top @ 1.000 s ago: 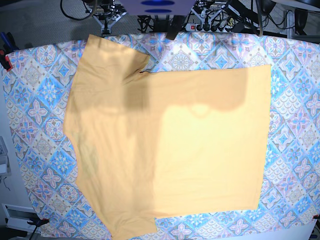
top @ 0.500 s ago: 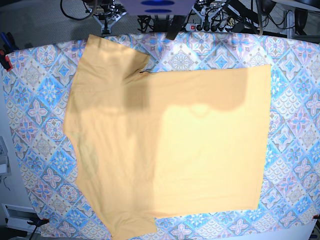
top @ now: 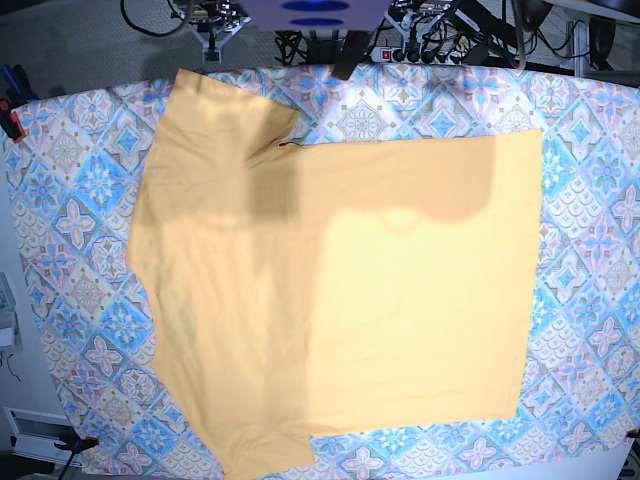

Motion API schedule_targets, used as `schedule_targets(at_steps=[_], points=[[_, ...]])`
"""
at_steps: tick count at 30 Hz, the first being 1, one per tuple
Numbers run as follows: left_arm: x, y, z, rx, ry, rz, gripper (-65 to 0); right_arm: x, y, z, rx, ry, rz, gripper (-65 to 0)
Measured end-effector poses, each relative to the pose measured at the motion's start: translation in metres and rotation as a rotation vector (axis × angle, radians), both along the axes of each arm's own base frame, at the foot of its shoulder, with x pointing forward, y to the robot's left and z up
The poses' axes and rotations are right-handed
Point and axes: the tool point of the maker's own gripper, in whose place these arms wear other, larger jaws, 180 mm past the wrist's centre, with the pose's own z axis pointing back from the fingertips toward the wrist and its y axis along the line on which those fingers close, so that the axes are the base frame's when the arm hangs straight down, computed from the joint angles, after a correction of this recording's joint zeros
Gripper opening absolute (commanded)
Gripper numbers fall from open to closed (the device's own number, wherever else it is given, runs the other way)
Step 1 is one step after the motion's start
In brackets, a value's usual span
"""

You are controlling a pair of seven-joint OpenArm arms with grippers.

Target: Fold the T-shirt properly

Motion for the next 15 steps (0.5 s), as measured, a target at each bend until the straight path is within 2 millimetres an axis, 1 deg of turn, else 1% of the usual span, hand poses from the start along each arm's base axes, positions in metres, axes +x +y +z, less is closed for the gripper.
schedule_targets(at_steps=[2, 3, 4, 6, 7, 10, 13, 15], points=[[-0.005, 0.001, 0.0, 0.001, 0.008, -0.001, -64.9, 0.001, 0.0, 0.0, -0.001, -0.008, 0.001, -60.1], [-0.007, 0.002, 0.0, 0.003, 0.011, 0.0, -64.9, -0.002, 0.0, 0.001, 0.001, -0.014, 0.001, -60.1], [-0.01, 0.002, 0.001, 0.003, 0.016, 0.0, -64.9, -0.007, 0.0, 0.001, 0.001, -0.008, 0.001, -60.1], [-0.014, 0.003, 0.001, 0.005, 0.018, -0.001, -65.0, -0.022, -0.002, 0.003, -0.002, 0.014, 0.003, -60.1], [-0.016, 0.003, 0.002, 0.005, 0.023, -0.001, -65.0, -0.03, -0.006, 0.004, -0.005, 0.026, 0.008, -60.1], [-0.021, 0.003, 0.002, 0.005, 0.027, -0.009, -65.0, -0.042, -0.022, 0.007, -0.034, 0.033, 0.014, -60.1], [-0.024, 0.005, 0.005, 0.008, -0.011, -0.016, -65.0, -0.04, -0.034, 0.01, -0.056, 0.012, 0.022, -60.2], [-0.026, 0.013, 0.009, 0.018, -0.061, -0.02, -65.0, -0.038, -0.035, 0.012, -0.059, -0.012, 0.026, -60.4]])
